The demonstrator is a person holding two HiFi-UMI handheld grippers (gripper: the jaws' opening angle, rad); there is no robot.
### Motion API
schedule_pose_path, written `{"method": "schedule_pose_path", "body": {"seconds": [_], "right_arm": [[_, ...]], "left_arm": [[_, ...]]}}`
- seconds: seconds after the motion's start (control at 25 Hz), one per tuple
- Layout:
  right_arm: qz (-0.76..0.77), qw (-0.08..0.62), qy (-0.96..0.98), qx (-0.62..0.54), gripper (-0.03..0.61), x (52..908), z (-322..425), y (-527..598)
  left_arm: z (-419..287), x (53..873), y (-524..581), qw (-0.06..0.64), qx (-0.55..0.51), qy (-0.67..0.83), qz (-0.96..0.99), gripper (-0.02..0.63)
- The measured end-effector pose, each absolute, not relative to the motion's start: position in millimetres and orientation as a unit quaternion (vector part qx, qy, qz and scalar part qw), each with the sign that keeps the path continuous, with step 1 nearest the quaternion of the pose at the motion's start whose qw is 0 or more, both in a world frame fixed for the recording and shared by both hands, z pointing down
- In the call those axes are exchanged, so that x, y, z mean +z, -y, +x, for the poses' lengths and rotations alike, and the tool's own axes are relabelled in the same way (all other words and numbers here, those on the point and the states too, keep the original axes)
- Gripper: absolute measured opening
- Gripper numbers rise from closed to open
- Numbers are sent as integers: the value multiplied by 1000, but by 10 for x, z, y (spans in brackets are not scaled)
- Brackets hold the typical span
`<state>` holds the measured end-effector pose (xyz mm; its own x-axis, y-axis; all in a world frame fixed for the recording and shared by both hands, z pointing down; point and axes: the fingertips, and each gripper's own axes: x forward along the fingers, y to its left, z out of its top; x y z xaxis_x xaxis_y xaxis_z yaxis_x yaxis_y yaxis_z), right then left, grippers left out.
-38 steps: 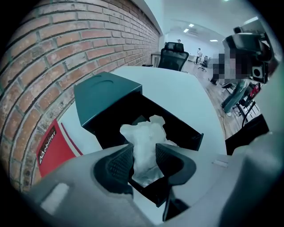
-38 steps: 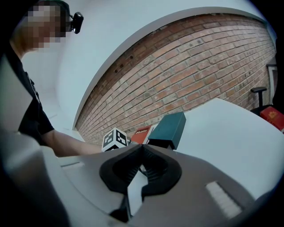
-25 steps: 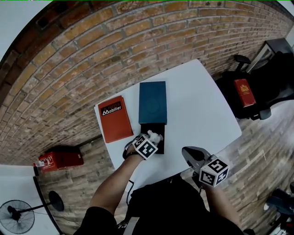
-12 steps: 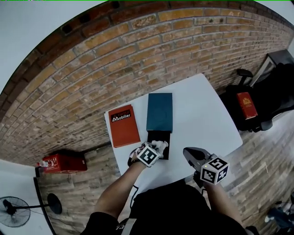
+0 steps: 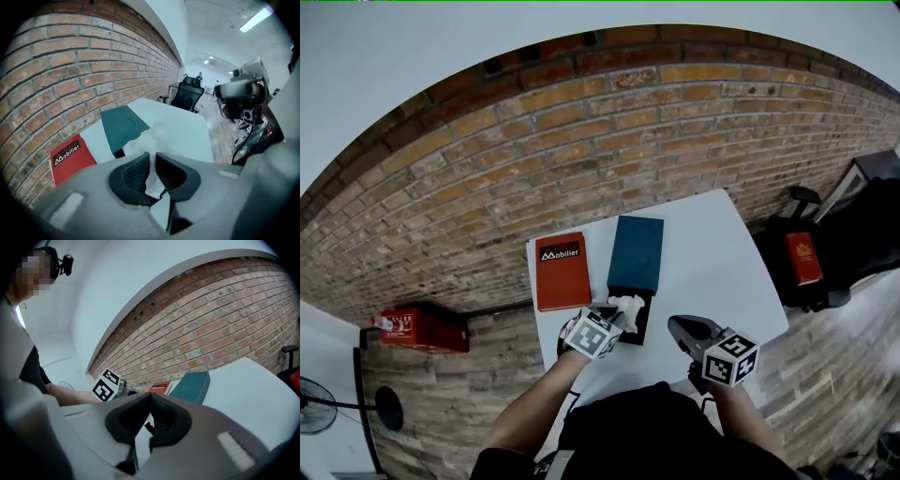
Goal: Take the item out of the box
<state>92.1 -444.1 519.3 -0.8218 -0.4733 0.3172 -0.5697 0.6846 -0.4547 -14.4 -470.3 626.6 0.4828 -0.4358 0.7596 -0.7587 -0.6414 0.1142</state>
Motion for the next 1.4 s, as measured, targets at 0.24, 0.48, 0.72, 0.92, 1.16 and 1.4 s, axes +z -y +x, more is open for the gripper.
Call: {"method": "schedule_pose_path", "body": {"seconds": [0.24, 0.48, 0.72, 0.92, 1.16, 1.4], "right_arm": [[286, 92, 914, 273, 0, 5178, 931, 4480], [290, 89, 913, 272, 0, 5162, 920, 4525], [304, 93, 906, 281, 0, 5230, 1019, 4488], [315, 90, 905, 273, 0, 5186, 1075, 4496], [318, 92, 910, 250, 0, 5126, 1077, 4538], [305, 69, 926, 213, 0, 4899, 1041, 4529]], "left_arm": [[-224, 5725, 4785, 213, 294, 391, 845, 44], [-397, 5304, 4766, 205, 242, 415, 853, 44], [-469, 4942, 4841, 184, 196, 433, 860, 44], [-532, 4628, 4786, 169, 143, 455, 862, 44], [-644, 4669, 4733, 182, 122, 477, 851, 44], [-712, 4664, 4769, 174, 118, 488, 847, 44]]}}
